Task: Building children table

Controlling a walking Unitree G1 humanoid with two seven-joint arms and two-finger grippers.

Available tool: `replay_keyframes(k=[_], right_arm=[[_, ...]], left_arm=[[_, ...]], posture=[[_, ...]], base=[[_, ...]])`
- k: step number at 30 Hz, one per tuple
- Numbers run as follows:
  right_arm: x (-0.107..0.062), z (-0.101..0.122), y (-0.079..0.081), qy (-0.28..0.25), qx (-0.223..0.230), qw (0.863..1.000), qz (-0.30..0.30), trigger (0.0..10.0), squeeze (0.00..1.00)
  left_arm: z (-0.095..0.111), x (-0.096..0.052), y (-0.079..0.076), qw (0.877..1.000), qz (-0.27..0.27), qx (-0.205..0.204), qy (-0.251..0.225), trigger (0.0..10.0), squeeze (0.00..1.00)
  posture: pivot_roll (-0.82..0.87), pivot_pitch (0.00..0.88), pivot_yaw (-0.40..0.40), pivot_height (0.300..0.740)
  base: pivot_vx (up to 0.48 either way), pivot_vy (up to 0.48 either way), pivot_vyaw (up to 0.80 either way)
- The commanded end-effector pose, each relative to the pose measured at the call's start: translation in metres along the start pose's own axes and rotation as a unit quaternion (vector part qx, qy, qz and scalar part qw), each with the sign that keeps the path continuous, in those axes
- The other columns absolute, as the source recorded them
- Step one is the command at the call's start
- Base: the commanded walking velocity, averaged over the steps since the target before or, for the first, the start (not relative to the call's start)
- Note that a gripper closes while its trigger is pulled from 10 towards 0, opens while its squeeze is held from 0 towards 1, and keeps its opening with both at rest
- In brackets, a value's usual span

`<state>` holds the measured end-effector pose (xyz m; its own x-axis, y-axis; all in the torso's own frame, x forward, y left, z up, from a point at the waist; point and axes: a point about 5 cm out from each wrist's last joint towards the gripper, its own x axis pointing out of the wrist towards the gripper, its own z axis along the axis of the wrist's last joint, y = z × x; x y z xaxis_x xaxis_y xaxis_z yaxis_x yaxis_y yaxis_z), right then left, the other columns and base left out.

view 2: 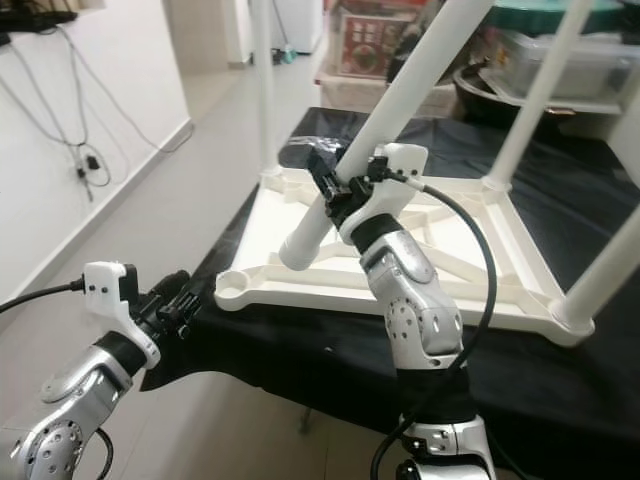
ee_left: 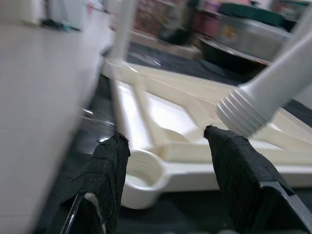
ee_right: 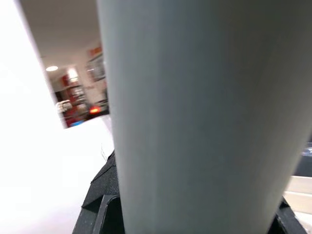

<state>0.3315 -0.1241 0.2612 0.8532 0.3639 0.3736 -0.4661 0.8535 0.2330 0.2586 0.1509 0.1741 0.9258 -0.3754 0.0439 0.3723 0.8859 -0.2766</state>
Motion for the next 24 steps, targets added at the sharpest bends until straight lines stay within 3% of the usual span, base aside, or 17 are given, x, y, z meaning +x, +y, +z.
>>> replay_keyframes(k=[1,9,24], right_arm=[[-0.001,0.001,-0.002,-0.003,-0.008,1.0,-0.001,10.0,0.0],[-0.003,-0.009,-0.004,0.002,-0.041,0.999,-0.009,10.0,0.0],[-0.001,-0.011,-0.004,-0.003,-0.05,0.999,-0.016,10.0,0.0]], left_arm=[[-0.002,0.0,0.001,1.0,0.006,0.004,0.002,10.0,0.0],[0.004,0.008,-0.011,0.998,0.043,0.041,-0.031,10.0,0.0],[0.014,0.013,-0.004,0.993,0.086,0.067,-0.055,10.0,0.0]], posture=[[0.09,0.028,-0.027,0.74],[0.09,0.034,-0.041,0.74],[0.09,0.047,-0.044,0.74]], base=[[0.0,0.0,0.8],[0.0,0.0,0.8],[0.0,0.0,0.8]])
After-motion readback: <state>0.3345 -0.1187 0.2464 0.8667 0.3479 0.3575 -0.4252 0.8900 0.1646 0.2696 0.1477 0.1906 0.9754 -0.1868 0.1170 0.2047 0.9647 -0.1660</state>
